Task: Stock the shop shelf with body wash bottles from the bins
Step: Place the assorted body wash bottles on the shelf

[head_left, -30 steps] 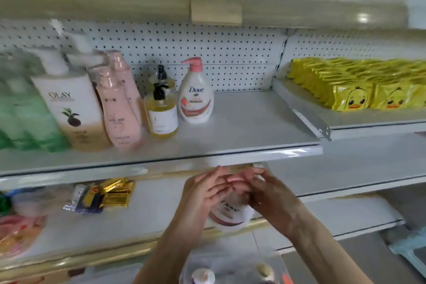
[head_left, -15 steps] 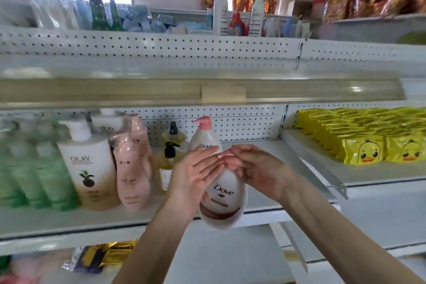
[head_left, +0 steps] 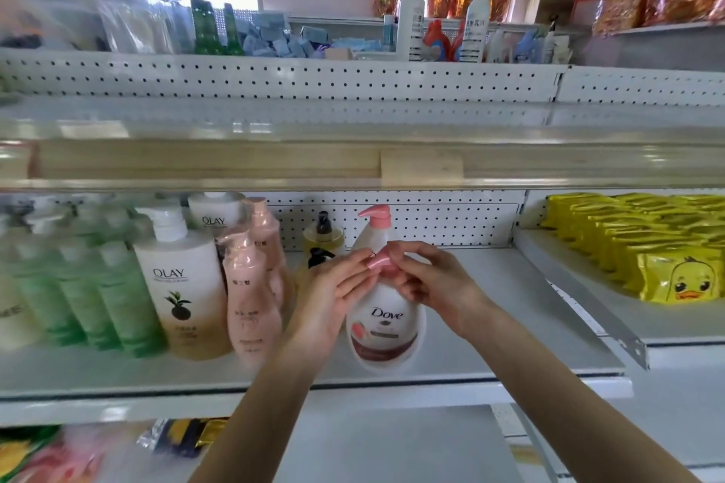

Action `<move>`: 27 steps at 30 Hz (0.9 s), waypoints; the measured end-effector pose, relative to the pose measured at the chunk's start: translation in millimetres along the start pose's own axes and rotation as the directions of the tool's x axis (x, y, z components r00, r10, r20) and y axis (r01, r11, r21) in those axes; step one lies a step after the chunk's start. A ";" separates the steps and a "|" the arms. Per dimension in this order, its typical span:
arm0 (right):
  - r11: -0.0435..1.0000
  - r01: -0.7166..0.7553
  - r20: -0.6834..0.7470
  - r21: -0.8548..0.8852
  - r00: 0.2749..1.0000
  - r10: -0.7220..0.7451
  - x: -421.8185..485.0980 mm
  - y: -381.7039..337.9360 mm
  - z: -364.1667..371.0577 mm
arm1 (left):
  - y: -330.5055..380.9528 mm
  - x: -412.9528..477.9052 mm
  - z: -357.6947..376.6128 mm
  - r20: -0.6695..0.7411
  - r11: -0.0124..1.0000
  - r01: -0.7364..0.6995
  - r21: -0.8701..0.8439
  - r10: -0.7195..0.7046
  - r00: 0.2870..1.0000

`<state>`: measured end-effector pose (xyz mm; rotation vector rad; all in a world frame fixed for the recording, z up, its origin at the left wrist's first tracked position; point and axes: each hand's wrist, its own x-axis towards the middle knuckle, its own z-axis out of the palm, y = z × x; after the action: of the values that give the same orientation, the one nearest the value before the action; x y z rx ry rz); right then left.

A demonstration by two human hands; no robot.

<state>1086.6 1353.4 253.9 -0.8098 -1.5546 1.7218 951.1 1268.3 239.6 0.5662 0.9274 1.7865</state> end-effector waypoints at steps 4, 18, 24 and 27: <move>0.985 0.101 -0.044 -0.138 0.993 -0.108 11.3 7.4 -2.4 | 2.1 4.2 -4.7 0.014 0.994 -0.079 0.076 0.078 0.997; 0.914 0.106 -0.044 -0.392 0.990 -0.134 6.1 123.6 -33.9 | -69.5 -7.0 -49.4 0.040 0.790 -0.257 0.557 0.283 0.958; 0.946 0.131 -0.089 -0.296 0.982 -0.164 26.2 138.8 -40.2 | -95.3 -2.8 -61.2 0.003 0.776 -0.192 0.600 0.238 0.971; 0.939 0.129 -0.113 -0.318 0.979 -0.172 27.8 146.8 -40.4 | -103.3 -4.7 -67.6 0.030 0.774 -0.163 0.611 0.183 0.983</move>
<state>1092.4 1389.9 103.6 -0.9166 -1.7649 1.3010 961.6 1262.4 116.6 1.0669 1.5393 1.6324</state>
